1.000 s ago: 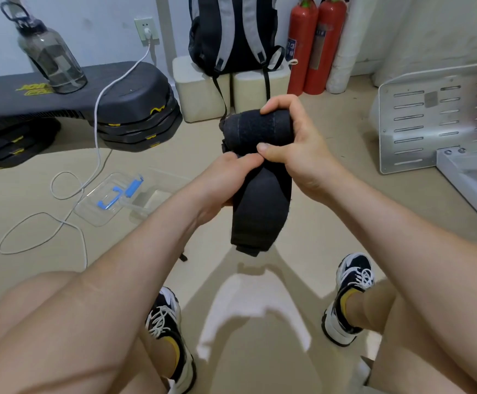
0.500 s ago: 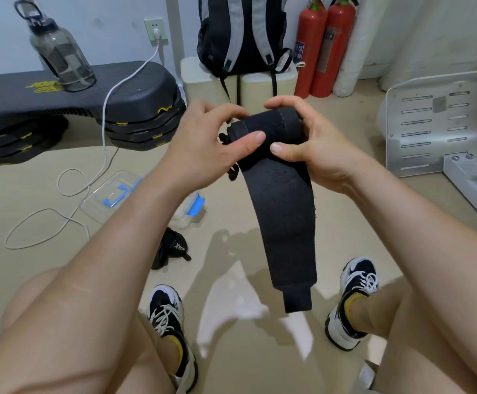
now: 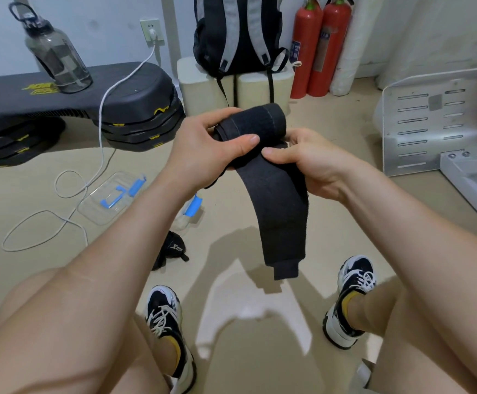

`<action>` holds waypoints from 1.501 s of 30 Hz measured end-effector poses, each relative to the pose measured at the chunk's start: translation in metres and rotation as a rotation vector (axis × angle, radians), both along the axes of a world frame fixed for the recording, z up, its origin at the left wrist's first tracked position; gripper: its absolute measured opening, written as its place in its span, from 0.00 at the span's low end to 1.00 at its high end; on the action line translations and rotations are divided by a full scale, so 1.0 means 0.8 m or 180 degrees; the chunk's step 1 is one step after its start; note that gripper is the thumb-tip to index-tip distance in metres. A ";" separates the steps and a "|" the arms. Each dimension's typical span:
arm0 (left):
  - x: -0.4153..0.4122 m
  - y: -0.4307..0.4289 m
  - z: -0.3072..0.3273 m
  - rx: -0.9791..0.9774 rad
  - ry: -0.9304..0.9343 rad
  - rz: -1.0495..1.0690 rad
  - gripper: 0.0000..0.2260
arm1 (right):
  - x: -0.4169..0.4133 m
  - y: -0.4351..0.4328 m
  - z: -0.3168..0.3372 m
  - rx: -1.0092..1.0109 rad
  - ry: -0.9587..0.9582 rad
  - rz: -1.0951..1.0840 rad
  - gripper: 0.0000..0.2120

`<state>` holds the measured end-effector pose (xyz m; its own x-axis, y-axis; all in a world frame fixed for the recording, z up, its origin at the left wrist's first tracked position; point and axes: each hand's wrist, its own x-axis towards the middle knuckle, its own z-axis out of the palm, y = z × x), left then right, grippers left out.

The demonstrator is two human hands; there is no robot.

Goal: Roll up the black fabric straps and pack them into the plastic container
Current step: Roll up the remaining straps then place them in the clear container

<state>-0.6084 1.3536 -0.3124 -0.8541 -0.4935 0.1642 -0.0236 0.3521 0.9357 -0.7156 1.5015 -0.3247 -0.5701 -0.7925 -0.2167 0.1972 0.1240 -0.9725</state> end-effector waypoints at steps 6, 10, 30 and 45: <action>-0.005 -0.001 -0.017 -0.0630 0.0085 0.0056 0.24 | 0.004 -0.001 -0.004 0.0042 -0.0020 -0.0178 0.12; -0.005 -0.002 -0.020 -0.0868 0.0260 0.0050 0.27 | 0.007 0.002 0.002 -0.0076 -0.0188 -0.0136 0.11; 0.002 -0.008 0.003 0.0578 0.0046 -0.0300 0.14 | 0.012 -0.003 0.018 -0.0456 -0.0146 -0.0126 0.17; -0.004 0.009 -0.018 -0.0924 0.0428 -0.0147 0.28 | 0.005 0.000 0.020 -0.0308 -0.0740 -0.0092 0.10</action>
